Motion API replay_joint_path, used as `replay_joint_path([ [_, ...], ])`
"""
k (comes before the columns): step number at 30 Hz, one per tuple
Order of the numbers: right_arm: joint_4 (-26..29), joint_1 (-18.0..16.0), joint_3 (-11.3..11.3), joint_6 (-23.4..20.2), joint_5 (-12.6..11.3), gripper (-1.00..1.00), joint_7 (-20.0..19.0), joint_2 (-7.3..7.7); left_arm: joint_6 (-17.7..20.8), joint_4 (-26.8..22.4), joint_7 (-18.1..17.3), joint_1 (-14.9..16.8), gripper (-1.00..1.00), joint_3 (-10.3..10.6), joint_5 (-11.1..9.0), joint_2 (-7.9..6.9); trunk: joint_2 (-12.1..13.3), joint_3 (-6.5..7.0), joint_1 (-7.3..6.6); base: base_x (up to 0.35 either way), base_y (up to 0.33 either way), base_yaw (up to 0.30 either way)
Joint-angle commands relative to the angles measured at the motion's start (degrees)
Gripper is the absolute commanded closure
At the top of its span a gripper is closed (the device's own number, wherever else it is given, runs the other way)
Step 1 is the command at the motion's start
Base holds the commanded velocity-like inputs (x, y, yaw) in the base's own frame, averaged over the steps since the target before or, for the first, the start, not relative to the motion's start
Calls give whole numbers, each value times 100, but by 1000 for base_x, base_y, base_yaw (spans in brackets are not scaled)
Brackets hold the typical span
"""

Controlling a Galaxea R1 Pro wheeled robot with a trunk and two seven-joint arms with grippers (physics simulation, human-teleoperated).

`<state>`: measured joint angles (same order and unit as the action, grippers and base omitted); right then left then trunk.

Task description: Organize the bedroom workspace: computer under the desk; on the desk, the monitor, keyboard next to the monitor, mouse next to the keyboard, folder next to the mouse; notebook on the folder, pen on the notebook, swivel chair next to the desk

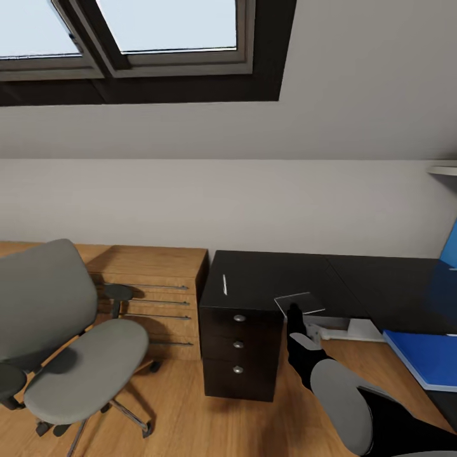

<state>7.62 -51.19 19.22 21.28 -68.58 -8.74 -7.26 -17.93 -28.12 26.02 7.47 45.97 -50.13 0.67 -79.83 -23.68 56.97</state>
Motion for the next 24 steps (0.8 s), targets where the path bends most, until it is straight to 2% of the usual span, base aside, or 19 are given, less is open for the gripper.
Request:
replay_joint_path([
  [1,-6,-5,11,12,-62,-100,-54,0,-39,-1,34,8,-100,67,-51,-4,-4,-6,0,0,0,30],
  [15,-15,-5,12,11,-70,-100,-73,-11,-69,-41,53,8,-100,81,-55,-11,-4,-7,0,0,0,4],
  [17,-15,-5,12,16,-68,-100,-169,-8,-91,-65,65,8,-100,71,-65,-8,-4,-7,0,0,0,0],
  [24,-15,-5,12,16,-68,-100,-285,-5,-96,-76,78,8,-100,70,-59,-6,-285,-132,154,0,0,0],
])
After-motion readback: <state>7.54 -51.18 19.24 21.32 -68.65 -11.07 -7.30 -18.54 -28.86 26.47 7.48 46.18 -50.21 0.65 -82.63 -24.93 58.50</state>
